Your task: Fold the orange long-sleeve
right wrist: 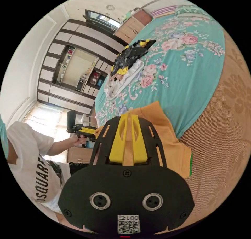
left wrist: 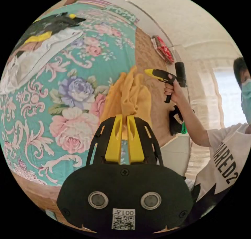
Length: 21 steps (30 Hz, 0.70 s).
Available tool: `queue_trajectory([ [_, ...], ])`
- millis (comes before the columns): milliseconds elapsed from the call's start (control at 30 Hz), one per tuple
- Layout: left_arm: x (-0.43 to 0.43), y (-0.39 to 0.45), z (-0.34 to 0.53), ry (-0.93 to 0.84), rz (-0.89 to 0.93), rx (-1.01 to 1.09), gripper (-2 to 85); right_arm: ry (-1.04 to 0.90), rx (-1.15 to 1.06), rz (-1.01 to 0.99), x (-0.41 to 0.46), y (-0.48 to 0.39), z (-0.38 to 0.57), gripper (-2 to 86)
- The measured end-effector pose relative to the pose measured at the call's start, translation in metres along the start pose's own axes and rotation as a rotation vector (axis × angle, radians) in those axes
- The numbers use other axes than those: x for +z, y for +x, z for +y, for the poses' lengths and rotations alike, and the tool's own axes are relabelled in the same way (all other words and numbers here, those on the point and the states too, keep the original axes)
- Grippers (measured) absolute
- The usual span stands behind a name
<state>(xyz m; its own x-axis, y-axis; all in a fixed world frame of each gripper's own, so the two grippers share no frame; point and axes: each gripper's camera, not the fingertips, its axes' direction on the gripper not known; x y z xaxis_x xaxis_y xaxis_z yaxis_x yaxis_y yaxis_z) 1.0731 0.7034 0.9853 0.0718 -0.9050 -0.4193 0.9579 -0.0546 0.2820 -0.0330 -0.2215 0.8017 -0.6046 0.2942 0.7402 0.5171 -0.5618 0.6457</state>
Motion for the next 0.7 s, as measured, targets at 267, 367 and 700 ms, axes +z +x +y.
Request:
queue_trajectory([
  [267, 0.008, -0.131, 0.008, 0.03, 0.394, -0.263, 0.9, 0.067, 0.107, 0.144, 0.003, -0.023, 0.076, 8.6],
  [367, 0.001, -0.147, 0.005, 0.005, 0.356, -0.278, 4.7, -0.041, 0.175, 0.255, 0.048, -0.052, 0.114, 12.3],
  [700, -0.003, -0.151, -0.045, -0.07, 0.16, -0.265, 4.1, -0.034, 0.443, 0.598, 0.163, -0.089, 0.156, 12.2],
])
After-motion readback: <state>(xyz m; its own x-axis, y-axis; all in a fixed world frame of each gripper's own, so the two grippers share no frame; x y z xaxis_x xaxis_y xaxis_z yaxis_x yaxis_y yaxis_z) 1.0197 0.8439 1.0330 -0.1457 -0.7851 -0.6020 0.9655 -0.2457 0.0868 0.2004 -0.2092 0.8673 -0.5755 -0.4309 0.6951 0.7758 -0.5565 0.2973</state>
